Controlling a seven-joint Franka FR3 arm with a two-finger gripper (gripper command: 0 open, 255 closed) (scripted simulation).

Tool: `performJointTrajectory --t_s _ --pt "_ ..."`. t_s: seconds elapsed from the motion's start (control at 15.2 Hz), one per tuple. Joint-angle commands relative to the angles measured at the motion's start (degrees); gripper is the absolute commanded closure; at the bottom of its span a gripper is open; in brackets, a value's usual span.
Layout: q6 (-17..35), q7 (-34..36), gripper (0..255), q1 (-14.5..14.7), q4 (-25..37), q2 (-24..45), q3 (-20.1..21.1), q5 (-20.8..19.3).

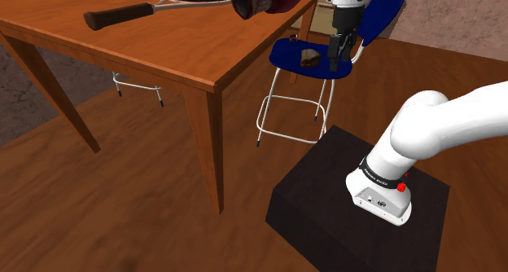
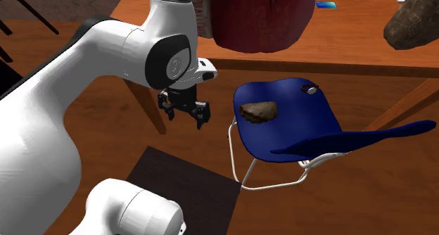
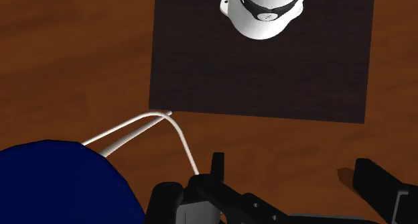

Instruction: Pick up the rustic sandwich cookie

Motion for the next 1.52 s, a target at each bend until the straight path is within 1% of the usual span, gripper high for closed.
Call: performJointTrajectory --t_s 0.0,0.4,0.79,1.25,1.32,1.45 --pt "0.0 0.0 0 0.0 0.0 0.0 0.0 0.0" --pt "7.31 16.9 0 -6.26 6.69 13.93 0.35 4.18" --pt "12.88 32.35 0 -11.79 13.45 25.3 -1.29 7.24" --pt "18.42 48.87 0 -17.63 19.27 34.75 -4.98 10.37" --pt "19.04 50.63 0 -18.26 19.69 35.53 -5.46 10.7" --pt "20.55 50.39 0 -18.24 18.49 35.85 -5.48 10.8"
